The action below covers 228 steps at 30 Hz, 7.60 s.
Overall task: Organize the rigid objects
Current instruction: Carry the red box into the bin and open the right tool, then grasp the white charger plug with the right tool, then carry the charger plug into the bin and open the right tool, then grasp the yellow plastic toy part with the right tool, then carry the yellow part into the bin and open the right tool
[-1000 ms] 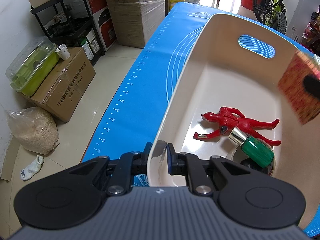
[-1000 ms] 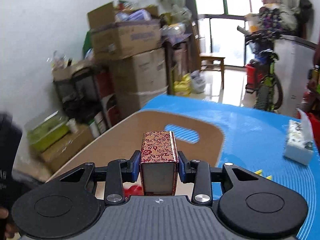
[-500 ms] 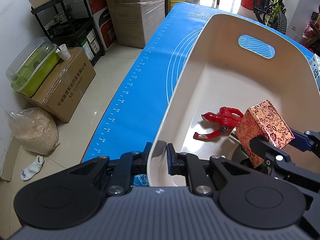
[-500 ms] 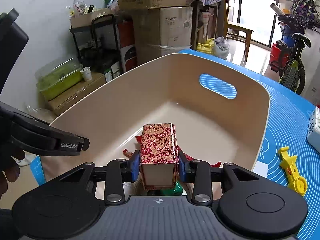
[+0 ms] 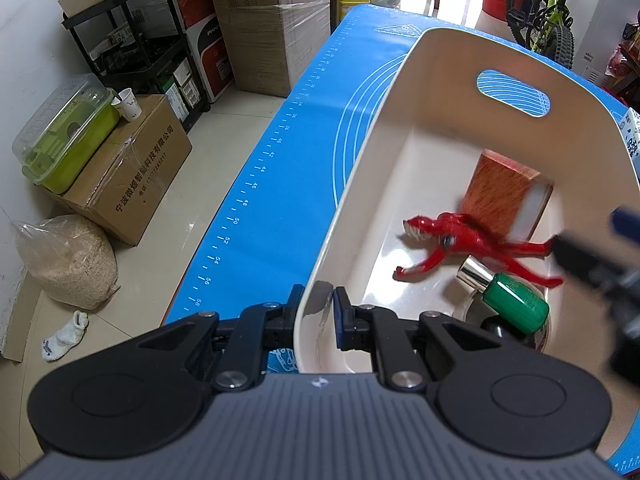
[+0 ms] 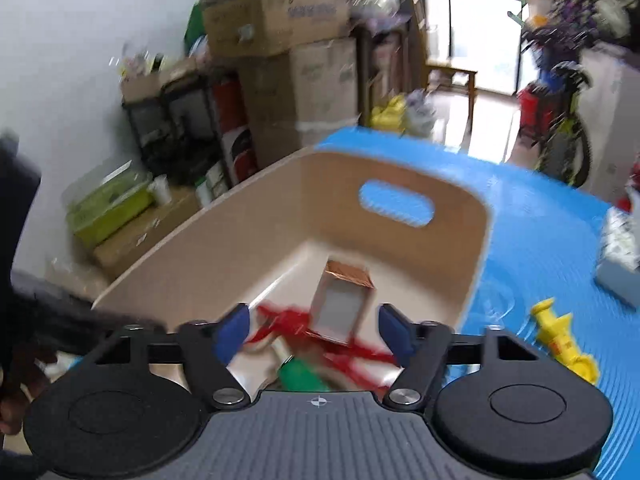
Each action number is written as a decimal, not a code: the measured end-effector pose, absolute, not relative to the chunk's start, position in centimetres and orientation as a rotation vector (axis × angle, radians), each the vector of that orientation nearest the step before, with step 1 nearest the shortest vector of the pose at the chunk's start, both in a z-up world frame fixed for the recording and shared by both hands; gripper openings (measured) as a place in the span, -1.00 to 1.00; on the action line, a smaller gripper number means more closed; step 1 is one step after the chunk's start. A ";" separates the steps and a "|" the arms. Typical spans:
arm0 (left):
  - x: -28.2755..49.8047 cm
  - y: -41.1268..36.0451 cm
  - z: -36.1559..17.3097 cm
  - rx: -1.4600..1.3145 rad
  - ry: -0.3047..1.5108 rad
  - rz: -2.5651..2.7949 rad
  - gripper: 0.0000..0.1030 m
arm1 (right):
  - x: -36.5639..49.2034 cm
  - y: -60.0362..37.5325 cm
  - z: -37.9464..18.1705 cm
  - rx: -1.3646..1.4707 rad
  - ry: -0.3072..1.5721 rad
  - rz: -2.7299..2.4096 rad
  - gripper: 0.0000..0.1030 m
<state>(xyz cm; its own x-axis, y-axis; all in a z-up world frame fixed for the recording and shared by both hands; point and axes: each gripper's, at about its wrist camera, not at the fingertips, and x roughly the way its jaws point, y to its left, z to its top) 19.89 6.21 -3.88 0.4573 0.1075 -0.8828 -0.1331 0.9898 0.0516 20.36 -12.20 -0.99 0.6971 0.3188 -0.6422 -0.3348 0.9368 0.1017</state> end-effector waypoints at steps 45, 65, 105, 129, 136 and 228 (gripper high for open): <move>19.9 6.0 -3.9 -0.030 1.087 0.153 -0.66 | 26.1 -22.8 -11.4 0.076 0.787 0.014 0.44; 19.8 5.9 -4.0 -0.034 1.087 0.154 -0.67 | 25.5 -21.4 -10.9 -0.004 0.792 0.049 -0.18; 19.8 5.9 -4.2 -0.036 1.085 0.151 -0.68 | 20.0 -11.6 -1.6 -0.150 0.665 0.313 -0.18; 19.7 6.1 -3.9 -0.031 1.081 0.152 -0.67 | 20.0 -12.5 -1.1 -0.145 0.678 0.344 0.22; 19.7 6.0 -3.9 -0.033 1.082 0.151 -0.67 | 20.6 -17.1 0.2 -0.069 0.610 0.254 0.31; 19.8 6.1 -4.3 -0.034 1.086 0.151 -0.67 | 18.7 -18.4 3.4 0.010 0.324 0.235 -0.03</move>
